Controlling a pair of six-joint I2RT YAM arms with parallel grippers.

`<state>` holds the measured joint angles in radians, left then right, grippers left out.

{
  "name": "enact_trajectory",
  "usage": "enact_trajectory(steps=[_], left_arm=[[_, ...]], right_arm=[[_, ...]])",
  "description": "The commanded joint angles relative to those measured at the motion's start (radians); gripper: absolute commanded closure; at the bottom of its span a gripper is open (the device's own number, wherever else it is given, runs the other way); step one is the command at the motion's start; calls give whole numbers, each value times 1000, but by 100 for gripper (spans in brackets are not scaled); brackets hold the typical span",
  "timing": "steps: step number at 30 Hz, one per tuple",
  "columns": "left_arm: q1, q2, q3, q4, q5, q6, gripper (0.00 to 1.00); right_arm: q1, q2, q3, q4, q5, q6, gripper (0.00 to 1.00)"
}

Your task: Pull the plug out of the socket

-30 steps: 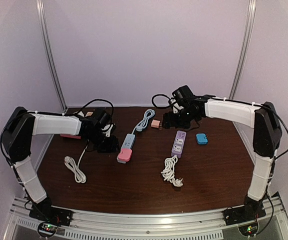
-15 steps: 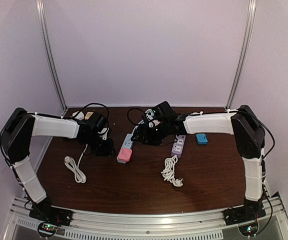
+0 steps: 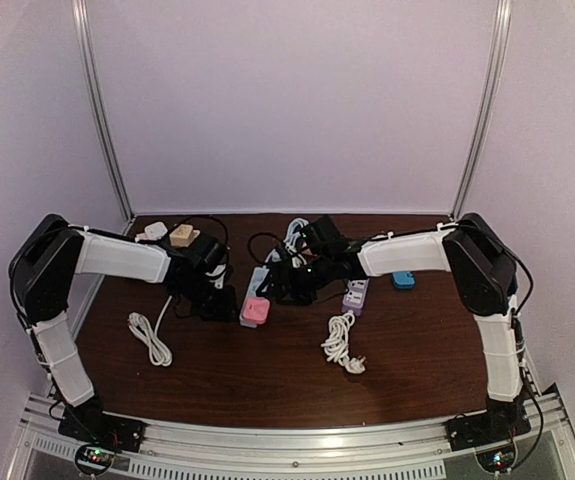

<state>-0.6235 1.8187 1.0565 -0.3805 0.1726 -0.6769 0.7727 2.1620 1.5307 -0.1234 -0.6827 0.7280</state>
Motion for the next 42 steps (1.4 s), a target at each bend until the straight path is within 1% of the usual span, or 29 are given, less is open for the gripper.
enact_trajectory(steps=[1,6,9,12,15,18,21,25,31,35,37,39,42], left_arm=[[-55,46,61,50,29,-41,67],[-71,77,102,64,43,-59,68],[-69,69,110,42,1,-59,68],[-47,42,104,33,-27,-51,68],[-8,22,113,24,-24,-26,68],[24,26,150,38,26,9,68],[35,56,199,85,88,37,68],[34,129,275,121,163,54,70],[34,200,272,208,263,38,76],[35,211,250,228,275,25,79],[34,216,236,232,275,20,80],[34,224,226,224,268,16,82],[34,229,207,204,242,14,83]], right_arm=[[0,18,-26,-17,-40,-42,29],[-28,-8,-83,-12,-35,-43,30],[-36,-25,-110,-2,-36,-43,30],[-35,-24,-126,18,-60,-33,29],[-34,-20,-143,45,-80,-20,29],[-34,-16,-151,71,-96,-4,30],[-31,-7,-144,96,-115,13,31],[-31,8,-141,143,-137,52,36],[-30,28,-146,215,-166,108,39],[-28,42,-148,257,-186,140,40],[-29,46,-147,269,-191,150,42],[-28,47,-148,281,-194,158,46],[-26,39,-150,290,-193,163,56]])
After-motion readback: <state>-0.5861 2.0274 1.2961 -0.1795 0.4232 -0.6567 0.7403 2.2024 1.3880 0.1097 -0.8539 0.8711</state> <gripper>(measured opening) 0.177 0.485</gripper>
